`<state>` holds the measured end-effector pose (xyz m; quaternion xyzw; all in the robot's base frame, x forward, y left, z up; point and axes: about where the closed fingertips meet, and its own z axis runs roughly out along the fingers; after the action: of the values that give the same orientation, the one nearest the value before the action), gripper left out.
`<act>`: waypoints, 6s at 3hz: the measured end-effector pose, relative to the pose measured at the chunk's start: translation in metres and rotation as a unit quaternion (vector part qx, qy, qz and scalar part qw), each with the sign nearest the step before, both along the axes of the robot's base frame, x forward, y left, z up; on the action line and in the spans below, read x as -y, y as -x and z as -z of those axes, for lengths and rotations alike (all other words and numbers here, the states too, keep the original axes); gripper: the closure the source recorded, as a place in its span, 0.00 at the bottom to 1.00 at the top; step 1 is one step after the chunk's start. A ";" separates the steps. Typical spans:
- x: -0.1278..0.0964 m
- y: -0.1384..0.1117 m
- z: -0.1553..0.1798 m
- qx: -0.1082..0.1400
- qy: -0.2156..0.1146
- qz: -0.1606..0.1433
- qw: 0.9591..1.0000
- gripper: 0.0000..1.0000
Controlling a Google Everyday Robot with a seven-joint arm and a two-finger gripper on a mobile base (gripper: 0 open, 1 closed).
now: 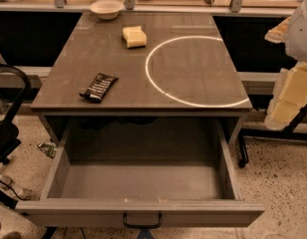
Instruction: Place sponge into top drawer
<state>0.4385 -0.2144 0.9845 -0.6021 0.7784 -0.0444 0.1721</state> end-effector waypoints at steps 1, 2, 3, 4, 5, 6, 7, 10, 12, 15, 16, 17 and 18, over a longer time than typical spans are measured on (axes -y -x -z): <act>0.000 0.000 0.000 0.000 0.000 0.000 1.000 0.00; -0.007 -0.023 -0.004 0.023 -0.011 -0.015 1.000 0.00; -0.025 -0.078 -0.010 0.059 -0.054 -0.015 0.997 0.00; -0.035 -0.136 -0.014 0.087 -0.115 0.026 0.989 0.00; -0.045 -0.189 -0.026 0.123 -0.156 0.105 0.974 0.00; -0.059 -0.231 -0.030 0.149 -0.189 0.173 0.955 0.00; -0.077 -0.261 -0.026 0.149 -0.228 0.234 0.933 0.00; -0.092 -0.276 -0.021 0.121 -0.289 0.324 0.893 0.00; -0.152 -0.311 -0.006 0.116 -0.318 0.272 0.901 0.00; -0.235 -0.391 0.092 0.066 -0.348 0.255 0.900 0.00; -0.247 -0.402 0.106 0.063 -0.354 0.254 0.898 0.00; -0.258 -0.417 0.115 0.072 -0.370 0.248 0.892 0.00; -0.265 -0.433 0.110 0.088 -0.382 0.240 0.888 0.00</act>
Offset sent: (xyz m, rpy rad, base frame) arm 0.0761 0.0216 0.0090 0.0722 -0.1356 0.0986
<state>0.8712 0.0502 0.8749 -0.2783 0.8378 0.1632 0.4405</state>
